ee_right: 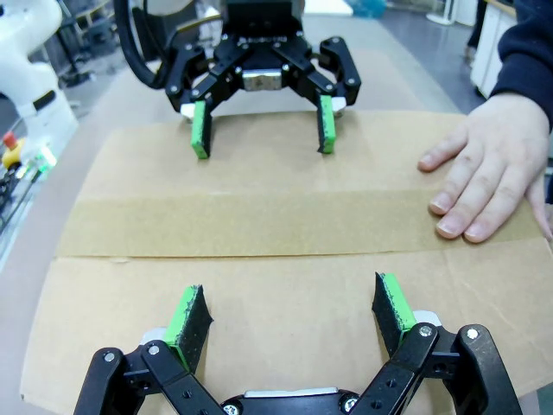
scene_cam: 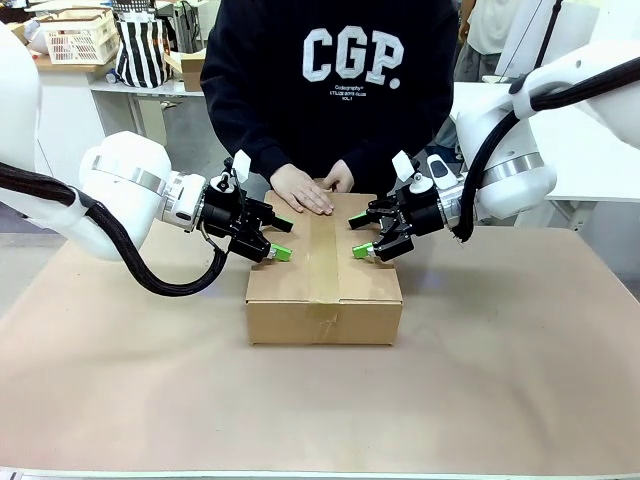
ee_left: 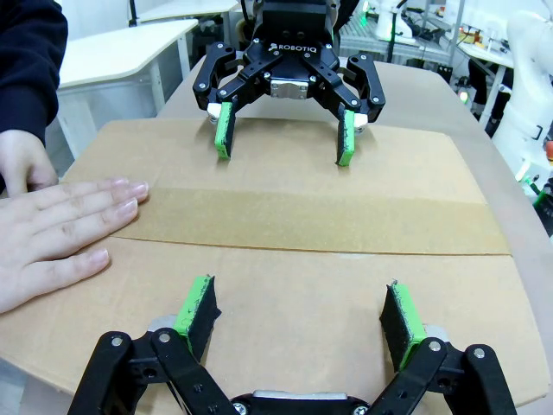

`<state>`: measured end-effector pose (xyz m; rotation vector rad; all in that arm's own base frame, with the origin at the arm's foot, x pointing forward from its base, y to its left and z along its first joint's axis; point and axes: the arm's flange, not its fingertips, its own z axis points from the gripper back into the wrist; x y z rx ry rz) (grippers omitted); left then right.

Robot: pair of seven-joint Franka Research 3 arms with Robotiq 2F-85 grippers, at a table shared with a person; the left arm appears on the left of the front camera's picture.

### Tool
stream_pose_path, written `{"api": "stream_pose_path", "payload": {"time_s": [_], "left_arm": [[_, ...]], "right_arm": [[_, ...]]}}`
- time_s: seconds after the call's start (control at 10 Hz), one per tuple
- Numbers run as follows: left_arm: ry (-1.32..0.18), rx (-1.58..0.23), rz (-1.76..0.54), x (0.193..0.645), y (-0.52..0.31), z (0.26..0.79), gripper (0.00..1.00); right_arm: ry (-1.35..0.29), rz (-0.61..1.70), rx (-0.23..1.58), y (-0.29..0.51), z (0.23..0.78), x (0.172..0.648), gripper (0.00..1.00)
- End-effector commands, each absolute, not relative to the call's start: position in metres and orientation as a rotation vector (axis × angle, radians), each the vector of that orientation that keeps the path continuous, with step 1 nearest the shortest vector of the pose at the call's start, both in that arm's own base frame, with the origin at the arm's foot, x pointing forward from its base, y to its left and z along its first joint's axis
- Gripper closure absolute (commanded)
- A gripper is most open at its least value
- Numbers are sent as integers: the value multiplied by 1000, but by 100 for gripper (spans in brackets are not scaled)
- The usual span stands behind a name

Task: Pack the gift set into the box.
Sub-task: Press and hold the closed box until the human finishes sealing it.

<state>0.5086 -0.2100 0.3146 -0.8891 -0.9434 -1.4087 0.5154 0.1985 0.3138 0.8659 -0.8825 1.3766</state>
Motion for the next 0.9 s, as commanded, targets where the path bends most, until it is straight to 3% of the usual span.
{"api": "stream_pose_path", "payload": {"time_s": [0.0, 0.8], "left_arm": [[-941, -888, -1406, 508, -209, 313, 0], [-941, -888, -1406, 508, -209, 313, 0]], "right_arm": [[-882, 1378, 862, 199, 311, 515, 0], [-882, 1378, 862, 199, 311, 515, 0]]}}
